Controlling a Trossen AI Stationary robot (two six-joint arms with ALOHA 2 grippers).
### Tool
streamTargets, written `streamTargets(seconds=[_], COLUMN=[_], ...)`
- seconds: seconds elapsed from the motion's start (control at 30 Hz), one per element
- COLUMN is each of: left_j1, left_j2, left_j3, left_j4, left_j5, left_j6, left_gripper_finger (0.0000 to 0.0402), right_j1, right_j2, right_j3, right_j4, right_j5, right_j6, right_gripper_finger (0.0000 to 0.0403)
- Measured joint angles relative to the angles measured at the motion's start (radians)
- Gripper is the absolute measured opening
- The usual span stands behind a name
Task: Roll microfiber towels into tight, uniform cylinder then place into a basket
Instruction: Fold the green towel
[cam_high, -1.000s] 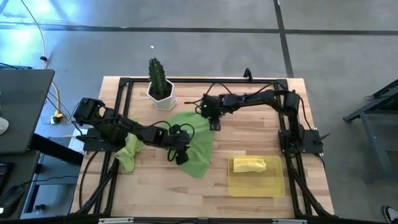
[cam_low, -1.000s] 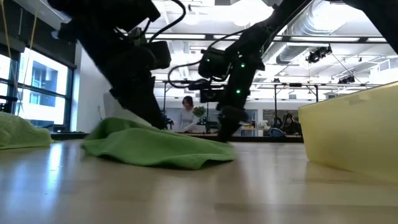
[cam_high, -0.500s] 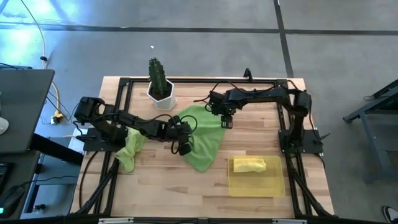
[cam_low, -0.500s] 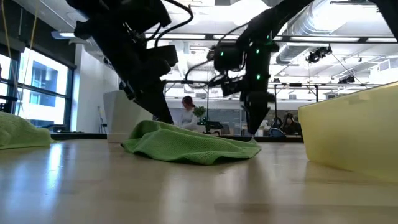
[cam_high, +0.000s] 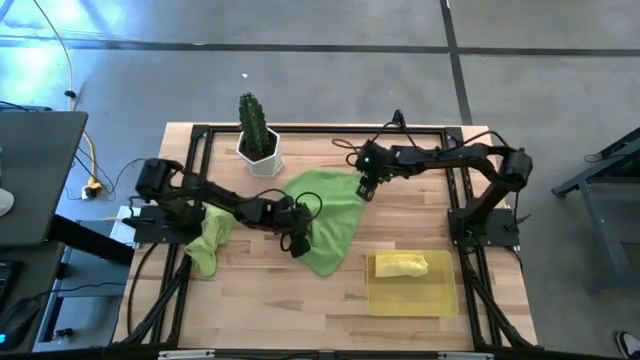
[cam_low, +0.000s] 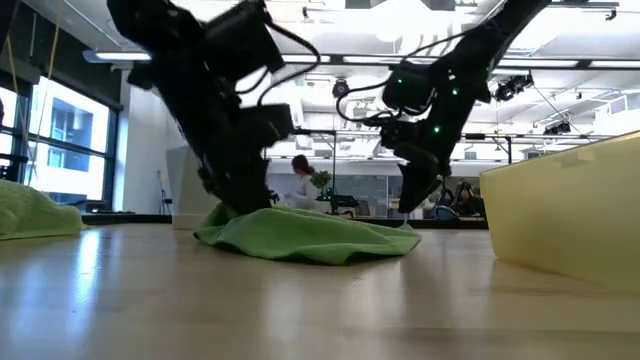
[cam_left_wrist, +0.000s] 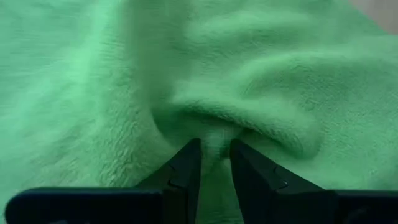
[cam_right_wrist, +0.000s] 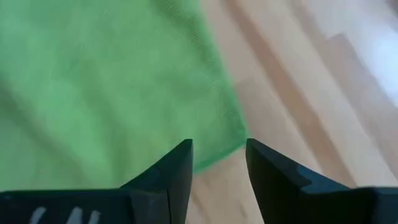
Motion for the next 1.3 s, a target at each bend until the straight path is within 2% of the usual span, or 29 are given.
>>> streamTargets(seconds=[0.2,0.37,0.57,0.83,1.0,1.3], left_j1=[-0.003,-0.016,-0.024,-0.024,-0.024,-0.025], left_j2=[0.087,0.103,0.102,0.102,0.102,0.102], left_j3=[0.006,0.005,0.008,0.008,0.008,0.008], left_j4=[0.138,0.208,0.223,0.223,0.223,0.225], left_j5=[0.029,0.028,0.039,0.039,0.039,0.034], left_j6=[-0.057,-0.057,-0.039,-0.038,-0.019,-0.019], left_gripper_finger=[0.0078,0.0078,0.0078,0.0078,0.0078,0.0078], right_j1=[-0.035,-0.071,-0.085,-0.048,-0.011,0.012], right_j2=[0.006,0.013,0.055,0.106,0.107,0.108], right_j3=[-0.019,-0.019,-0.019,-0.019,-0.019,-0.019], right_j4=[0.083,0.076,0.077,0.1,0.11,0.109], right_j5=[-0.018,0.009,0.018,0.013,0.007,0.007], right_j6=[0.092,0.262,0.289,0.282,0.261,0.221], right_gripper_finger=[0.0185,0.0216,0.022,0.0218,0.018,0.0036])
